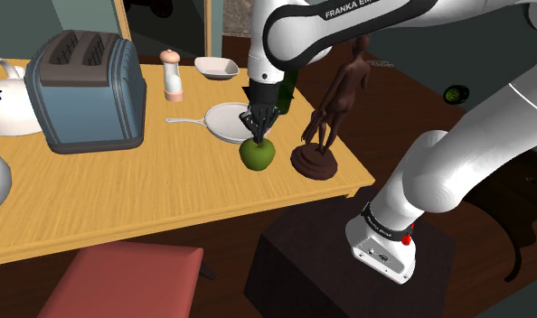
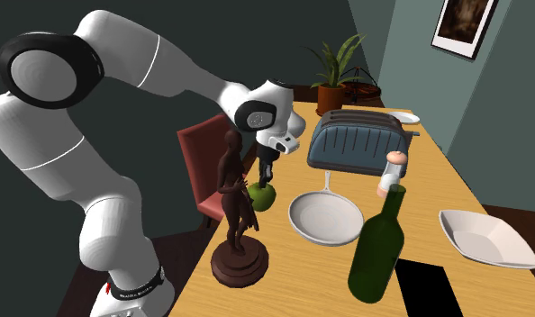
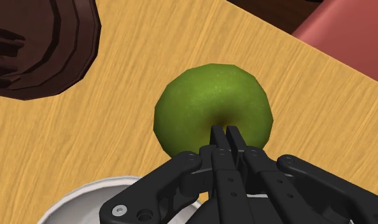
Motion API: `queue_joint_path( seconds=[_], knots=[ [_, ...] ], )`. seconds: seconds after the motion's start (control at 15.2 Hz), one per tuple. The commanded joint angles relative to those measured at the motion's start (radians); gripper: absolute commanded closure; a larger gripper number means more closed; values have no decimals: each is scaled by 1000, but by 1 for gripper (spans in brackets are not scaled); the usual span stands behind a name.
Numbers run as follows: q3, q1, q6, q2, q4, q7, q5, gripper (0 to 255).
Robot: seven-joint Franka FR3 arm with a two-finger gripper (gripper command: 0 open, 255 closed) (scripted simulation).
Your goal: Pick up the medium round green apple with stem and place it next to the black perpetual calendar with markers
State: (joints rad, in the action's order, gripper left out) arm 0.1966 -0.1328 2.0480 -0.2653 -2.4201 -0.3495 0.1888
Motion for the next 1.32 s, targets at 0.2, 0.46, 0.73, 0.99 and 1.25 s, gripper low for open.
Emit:
queue_joint_path(
  seconds=[0.2, 0.46, 0.73, 0.99, 1.25],
  knots=[
    [-4, 0, -73, -31, 42, -8, -2, 255],
    [-8, 1, -129, -50, 80, -12, -4, 255],
    [-11, 2, -185, -65, 121, -17, -7, 255],
    [-15, 3, -240, -76, 165, -22, -9, 255],
    [-19, 4, -294, -84, 212, -27, -12, 255]
  ],
)
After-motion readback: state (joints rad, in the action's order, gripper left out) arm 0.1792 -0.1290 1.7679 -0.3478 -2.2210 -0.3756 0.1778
